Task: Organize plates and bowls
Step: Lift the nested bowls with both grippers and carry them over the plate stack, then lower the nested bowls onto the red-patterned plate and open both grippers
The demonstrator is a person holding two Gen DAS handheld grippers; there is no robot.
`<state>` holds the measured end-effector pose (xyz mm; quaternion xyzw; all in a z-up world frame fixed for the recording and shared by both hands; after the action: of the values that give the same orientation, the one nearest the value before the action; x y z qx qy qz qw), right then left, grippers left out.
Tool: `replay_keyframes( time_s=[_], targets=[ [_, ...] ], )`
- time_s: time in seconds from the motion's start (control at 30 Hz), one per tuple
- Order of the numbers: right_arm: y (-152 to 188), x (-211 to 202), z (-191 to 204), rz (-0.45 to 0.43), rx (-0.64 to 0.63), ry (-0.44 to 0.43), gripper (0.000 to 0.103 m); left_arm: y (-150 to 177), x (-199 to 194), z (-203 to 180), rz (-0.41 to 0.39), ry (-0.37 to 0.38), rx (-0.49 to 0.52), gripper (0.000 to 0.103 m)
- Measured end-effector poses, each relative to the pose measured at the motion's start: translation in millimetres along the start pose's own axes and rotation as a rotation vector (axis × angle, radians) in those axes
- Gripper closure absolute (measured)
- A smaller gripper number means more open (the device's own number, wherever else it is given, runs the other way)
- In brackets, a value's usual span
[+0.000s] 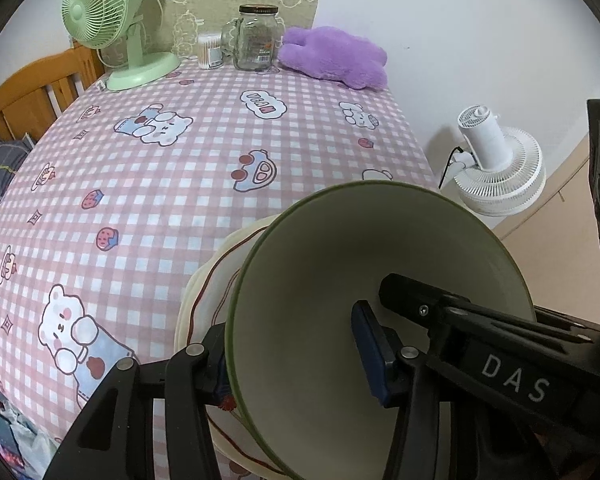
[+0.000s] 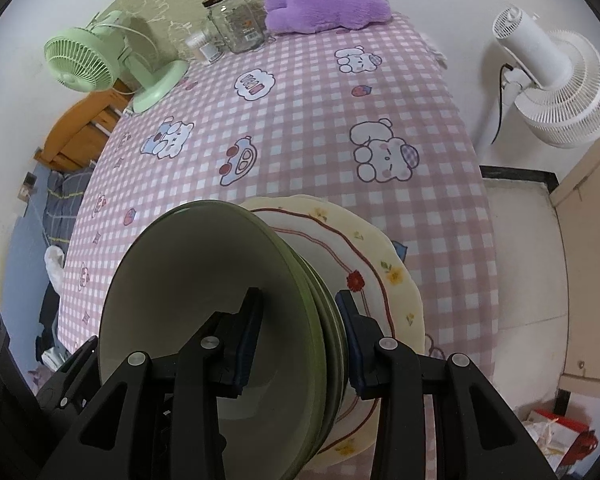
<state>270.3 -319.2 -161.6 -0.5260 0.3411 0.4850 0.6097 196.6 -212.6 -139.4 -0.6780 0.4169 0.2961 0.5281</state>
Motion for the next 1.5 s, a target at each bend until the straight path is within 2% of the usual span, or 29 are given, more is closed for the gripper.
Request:
replay_keyframes(
  time_s=[0.27,0.37,0.4,0.43,0.53,0.73,1.03,1.17,1.27,1.5],
  targets=[
    [1.9,-0.5,-1.1,-0.030,-0.020,-0.026,0.063,3.5,1.1,-2.1,-0.002,-0.029,0.027,0.050],
    [5.3,-1.3,-2.7,-0.038,-0.010,-0.030,0.060,5.7,0.3,-1.8,0.008,-0.030,0.033,0.047],
    [6.1,-1.9,-4.1,-0.040,-0.004,-0.025,0.056,6.2,0.4,-0.8,0.014,-0.036,0.033,0.040],
    [6.7,-2.6,-5.9,-0.043,-0.001,-0.010,0.050,6.8,0.2,1.6,0.022,-0.050,0.037,0.034],
    [8.6,-6.7,-10.5,-0.050,0.002,0.038,0.041,5.7,-3.6,4.5,0.024,-0.056,0.053,0.029],
    [5.0,-25.9,-2.2,-0.115,-0.015,0.099,0.034,-6.8,-23.5,0.9,-0.024,-0.028,0.125,0.015],
    [-8.6,-72.4,18.4,-0.285,-0.010,0.232,0.030,-31.7,-61.7,8.2,-0.129,0.037,0.191,0.013],
    [-10.8,-91.5,41.1,-0.360,-0.009,0.273,0.030,-39.7,-82.4,28.9,-0.179,0.039,0.210,0.011],
    [-8.3,-95.8,61.3,-0.384,-0.005,0.284,0.029,-41.2,-95.0,53.3,-0.201,0.027,0.212,0.009],
    [10.2,-88.2,111.5,-0.428,0.044,0.288,0.029,-37.0,-117.5,129.4,-0.262,-0.053,0.218,0.008]
  ],
)
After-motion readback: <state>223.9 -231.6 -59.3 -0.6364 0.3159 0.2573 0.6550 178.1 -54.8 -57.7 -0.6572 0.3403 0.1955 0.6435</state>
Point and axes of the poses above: each gripper's, at about its wrist camera, not at the fingertips, and x roughly the way its jaws point, z to its left, y to its underside, the point moved 10 cm from there along x, roughly the way its jaws point, and after that the axes turned 4 degrees about y, right-handed, at the moved point
